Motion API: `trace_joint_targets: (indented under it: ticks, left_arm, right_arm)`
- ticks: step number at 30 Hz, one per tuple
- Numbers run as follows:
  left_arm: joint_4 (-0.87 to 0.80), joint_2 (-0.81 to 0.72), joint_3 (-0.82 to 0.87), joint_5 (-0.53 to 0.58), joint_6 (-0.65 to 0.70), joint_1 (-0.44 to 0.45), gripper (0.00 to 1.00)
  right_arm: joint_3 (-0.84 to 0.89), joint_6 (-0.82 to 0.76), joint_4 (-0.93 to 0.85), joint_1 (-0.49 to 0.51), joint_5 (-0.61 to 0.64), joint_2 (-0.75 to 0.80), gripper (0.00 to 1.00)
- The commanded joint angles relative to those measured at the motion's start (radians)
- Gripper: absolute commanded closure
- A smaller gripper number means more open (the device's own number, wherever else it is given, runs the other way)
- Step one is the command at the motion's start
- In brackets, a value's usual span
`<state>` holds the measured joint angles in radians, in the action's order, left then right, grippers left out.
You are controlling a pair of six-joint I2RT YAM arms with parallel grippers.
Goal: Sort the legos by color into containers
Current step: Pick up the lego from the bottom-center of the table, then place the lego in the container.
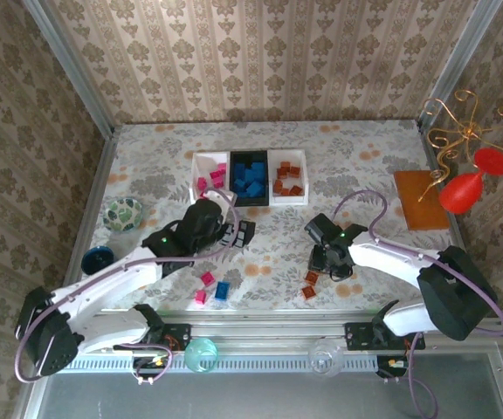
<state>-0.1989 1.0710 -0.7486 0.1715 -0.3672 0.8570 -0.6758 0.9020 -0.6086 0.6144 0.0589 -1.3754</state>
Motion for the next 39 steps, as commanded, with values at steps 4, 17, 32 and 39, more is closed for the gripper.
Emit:
trace_joint_targets:
  ticks: [4, 17, 32, 39]
  left_arm:
    - [-0.048, -0.062, 0.018, 0.051, -0.019, -0.003, 0.00]
    - [-0.066, -0.133, 0.065, 0.111, -0.043, -0.008, 0.00]
    - [-0.123, -0.186, 0.077, 0.113, -0.070, -0.010, 0.00]
    - [-0.121, -0.186, 0.075, 0.110, -0.060, -0.017, 0.00]
  right_arm:
    - [0.001, 0.014, -0.037, -0.016, 0.038, 0.010, 0.63]
    - [-0.395, -0.363, 0.050, -0.066, 0.144, -0.054, 0.75]
    - [-1.181, -0.481, -0.026, -0.131, 0.252, -0.768, 0.65]
    - [-1.080, -0.464, 0.031, -0.133, 0.221, -0.644, 0.33]
